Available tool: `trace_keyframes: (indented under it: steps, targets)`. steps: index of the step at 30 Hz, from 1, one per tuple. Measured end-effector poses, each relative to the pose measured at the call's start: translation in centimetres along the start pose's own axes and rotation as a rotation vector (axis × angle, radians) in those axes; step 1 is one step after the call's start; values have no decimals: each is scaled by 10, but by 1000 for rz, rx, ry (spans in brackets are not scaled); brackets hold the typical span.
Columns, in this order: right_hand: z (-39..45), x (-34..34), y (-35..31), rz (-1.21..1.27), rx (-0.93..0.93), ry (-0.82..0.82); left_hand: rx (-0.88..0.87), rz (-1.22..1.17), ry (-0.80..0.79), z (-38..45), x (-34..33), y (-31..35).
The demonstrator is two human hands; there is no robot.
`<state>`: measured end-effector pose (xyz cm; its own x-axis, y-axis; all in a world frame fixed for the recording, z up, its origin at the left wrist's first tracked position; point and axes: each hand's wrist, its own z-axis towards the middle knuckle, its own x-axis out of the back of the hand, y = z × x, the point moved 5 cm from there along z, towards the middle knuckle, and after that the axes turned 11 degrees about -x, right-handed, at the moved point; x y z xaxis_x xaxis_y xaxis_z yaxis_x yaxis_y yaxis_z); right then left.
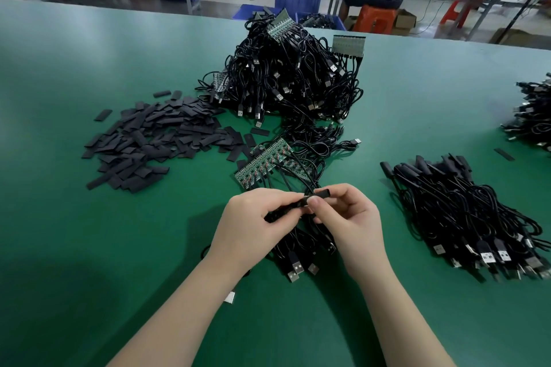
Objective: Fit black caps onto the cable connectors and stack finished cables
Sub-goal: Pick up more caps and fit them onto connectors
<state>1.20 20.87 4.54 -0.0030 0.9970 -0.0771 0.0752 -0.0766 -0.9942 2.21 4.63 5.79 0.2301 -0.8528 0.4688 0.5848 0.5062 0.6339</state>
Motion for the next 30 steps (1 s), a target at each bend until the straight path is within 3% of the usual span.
trace_keyframes:
  steps: [12,23,30]
  targets:
    - [0,-3,1,-7,-20,-11,80,-6,37,0,2,-3]
    - [-1,-2,-2,-89,-18,-13,-149,140,2,2,1,10]
    - [-4,-7,4,121,-93,-3,-131,110,57,0,1,11]
